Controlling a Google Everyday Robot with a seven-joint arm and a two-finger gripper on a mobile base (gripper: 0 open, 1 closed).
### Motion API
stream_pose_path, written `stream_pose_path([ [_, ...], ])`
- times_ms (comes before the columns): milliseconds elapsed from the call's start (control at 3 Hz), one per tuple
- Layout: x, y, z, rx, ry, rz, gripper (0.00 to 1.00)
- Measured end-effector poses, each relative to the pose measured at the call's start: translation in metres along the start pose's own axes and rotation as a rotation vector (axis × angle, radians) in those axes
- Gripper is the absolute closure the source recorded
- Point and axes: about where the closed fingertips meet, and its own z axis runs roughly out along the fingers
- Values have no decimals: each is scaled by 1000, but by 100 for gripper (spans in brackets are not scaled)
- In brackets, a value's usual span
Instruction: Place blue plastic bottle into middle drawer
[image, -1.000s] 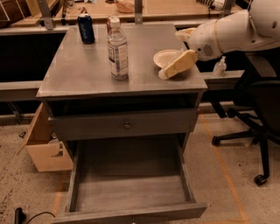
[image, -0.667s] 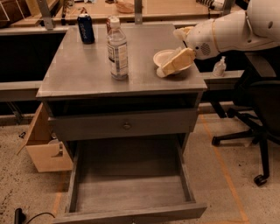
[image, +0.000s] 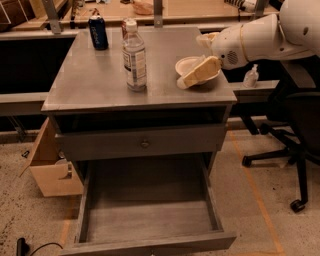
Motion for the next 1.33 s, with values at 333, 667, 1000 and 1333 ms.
stream_pose_path([
  [333, 2, -7, 21, 12, -40, 37, 0],
  [667, -4, -21, 52, 31, -77, 53, 0],
  [1000, -10, -34, 88, 33, -115, 62, 0],
  [1333, -29, -36, 136, -21, -165, 54, 2],
])
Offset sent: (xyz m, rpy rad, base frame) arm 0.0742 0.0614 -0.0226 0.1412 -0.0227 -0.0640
